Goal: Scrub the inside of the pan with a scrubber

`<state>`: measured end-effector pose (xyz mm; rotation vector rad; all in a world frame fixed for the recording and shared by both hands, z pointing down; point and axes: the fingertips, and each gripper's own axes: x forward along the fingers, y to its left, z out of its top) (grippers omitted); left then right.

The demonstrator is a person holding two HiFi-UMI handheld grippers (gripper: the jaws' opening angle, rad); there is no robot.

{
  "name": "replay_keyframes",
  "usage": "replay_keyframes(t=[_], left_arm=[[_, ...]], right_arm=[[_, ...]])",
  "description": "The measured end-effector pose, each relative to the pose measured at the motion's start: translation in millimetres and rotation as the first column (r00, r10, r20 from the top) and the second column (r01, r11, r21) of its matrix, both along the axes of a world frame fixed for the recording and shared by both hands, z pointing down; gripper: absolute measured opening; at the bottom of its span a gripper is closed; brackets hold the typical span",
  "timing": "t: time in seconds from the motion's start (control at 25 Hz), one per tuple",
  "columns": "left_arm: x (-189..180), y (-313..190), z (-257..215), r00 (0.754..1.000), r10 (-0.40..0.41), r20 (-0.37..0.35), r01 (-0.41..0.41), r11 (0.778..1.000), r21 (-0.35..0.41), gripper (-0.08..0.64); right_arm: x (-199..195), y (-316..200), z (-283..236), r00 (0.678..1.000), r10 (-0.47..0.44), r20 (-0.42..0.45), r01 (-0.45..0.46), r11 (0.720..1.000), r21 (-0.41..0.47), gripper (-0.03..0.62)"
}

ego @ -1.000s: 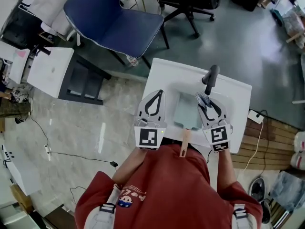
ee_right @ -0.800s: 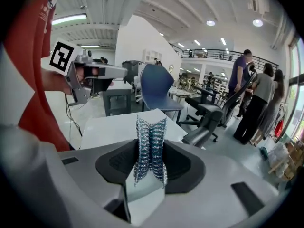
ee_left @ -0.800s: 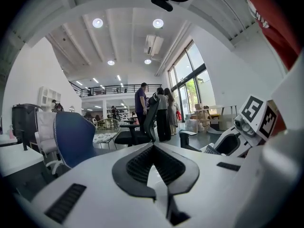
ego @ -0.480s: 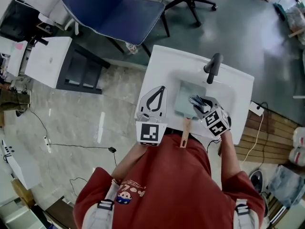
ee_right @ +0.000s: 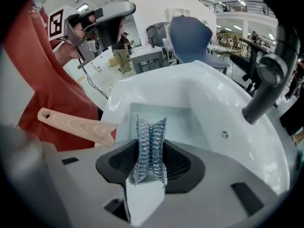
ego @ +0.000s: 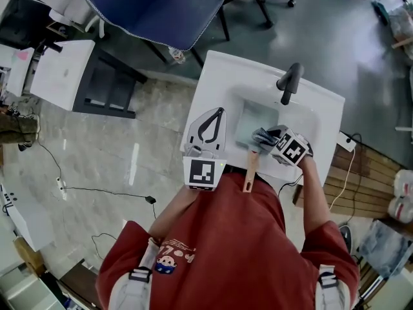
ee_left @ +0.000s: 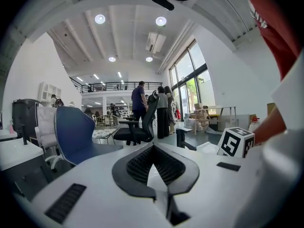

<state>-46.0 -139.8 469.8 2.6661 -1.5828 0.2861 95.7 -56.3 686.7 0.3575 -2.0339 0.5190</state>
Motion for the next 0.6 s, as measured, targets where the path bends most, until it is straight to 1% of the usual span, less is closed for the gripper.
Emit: replay_keyframes(t=[0.08, 0.2, 0.32, 0.48, 0.6], left_arm=[[0, 2, 1, 1.000, 0.000, -0.003, 0.000, 1.000, -0.018, 0.012], [1, 2, 1, 1.000, 0.005, -0.002, -0.005, 1.000, 0.001, 0.012], [3, 2, 2, 1.000, 0.007, -0.003, -0.007, 1.000, 0.000, 0.012], [5, 4, 2, 1.000, 0.012, -0.004, -0.012, 1.000, 0.000, 0.012], [5, 3, 1, 1.000, 0.013, -0.004, -0.013, 1.000, 0.003, 0.012]], right_arm=[[-1, 5, 5, 1.000, -0.023, 0.000, 0.023, 0.998, -0.051, 0.171], [-2, 6, 9, 0.999, -0.048, 0.001, 0.048, 0.994, -0.095, 0.168], [-2, 4, 15, 0.996, -0.087, 0.003, 0.087, 0.986, -0.140, 0.166], [2, 4, 18, 0.991, -0.131, -0.009, 0.126, 0.967, -0.220, 0.162], [4, 9, 17, 0.986, -0.169, -0.010, 0.158, 0.941, -0.300, 0.159]])
